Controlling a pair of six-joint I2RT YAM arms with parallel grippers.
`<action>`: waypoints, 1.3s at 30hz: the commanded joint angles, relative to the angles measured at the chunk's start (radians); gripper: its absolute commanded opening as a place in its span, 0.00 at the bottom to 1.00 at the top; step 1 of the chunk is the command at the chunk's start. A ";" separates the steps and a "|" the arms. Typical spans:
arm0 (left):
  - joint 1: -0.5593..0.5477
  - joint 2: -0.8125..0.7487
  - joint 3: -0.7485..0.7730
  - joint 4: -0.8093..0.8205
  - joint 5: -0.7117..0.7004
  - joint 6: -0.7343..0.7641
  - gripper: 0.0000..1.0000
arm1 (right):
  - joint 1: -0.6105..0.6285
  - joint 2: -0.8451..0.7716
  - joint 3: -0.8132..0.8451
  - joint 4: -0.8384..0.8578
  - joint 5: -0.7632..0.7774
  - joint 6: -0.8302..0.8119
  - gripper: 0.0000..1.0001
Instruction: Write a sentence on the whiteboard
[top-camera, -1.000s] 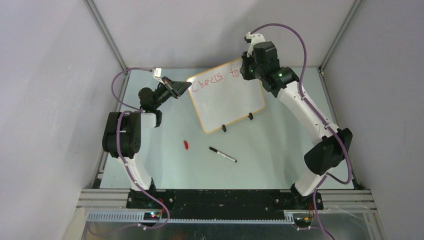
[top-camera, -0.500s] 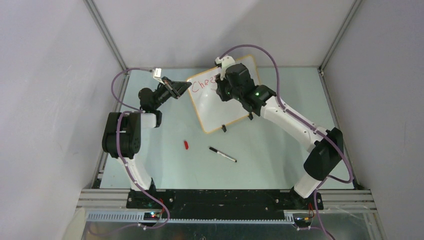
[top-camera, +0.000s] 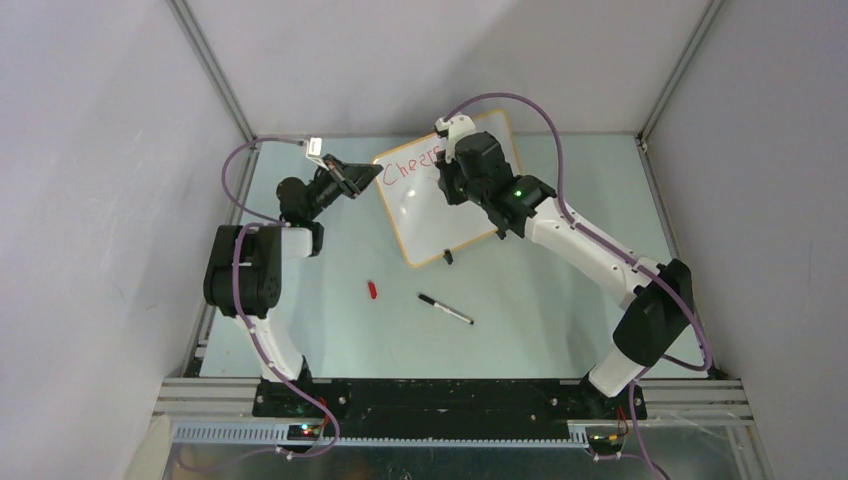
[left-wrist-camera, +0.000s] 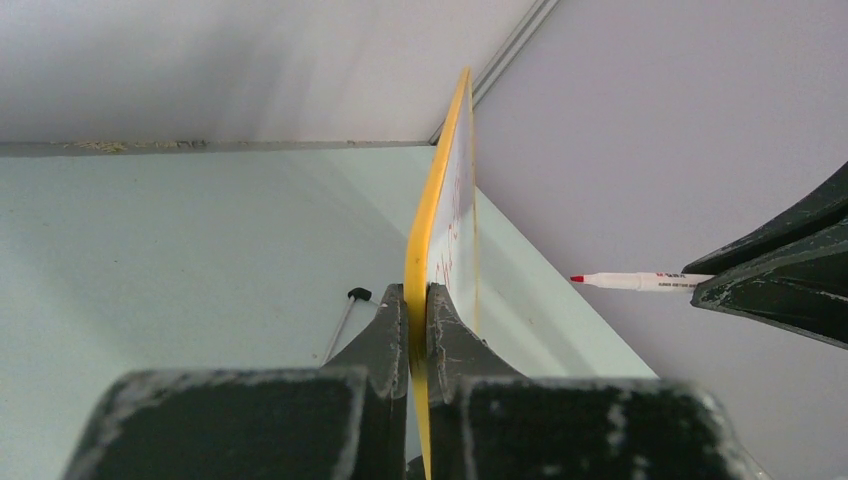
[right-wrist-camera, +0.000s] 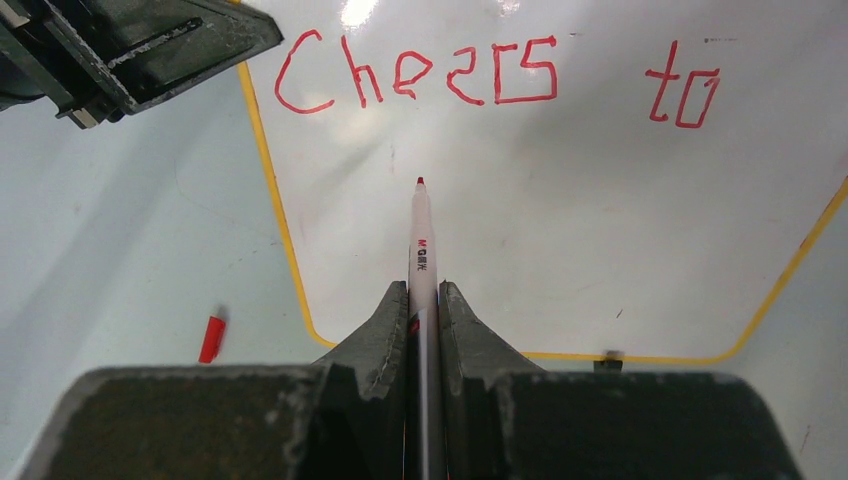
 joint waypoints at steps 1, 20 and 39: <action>-0.005 -0.030 -0.020 0.020 0.036 0.098 0.02 | 0.005 -0.047 0.003 0.039 0.017 -0.005 0.00; -0.005 -0.051 -0.053 0.022 0.016 0.126 0.46 | 0.006 -0.073 -0.013 0.014 0.046 -0.012 0.00; -0.004 -0.085 -0.140 0.094 -0.048 0.101 0.99 | 0.011 -0.084 0.006 0.002 0.014 -0.022 0.00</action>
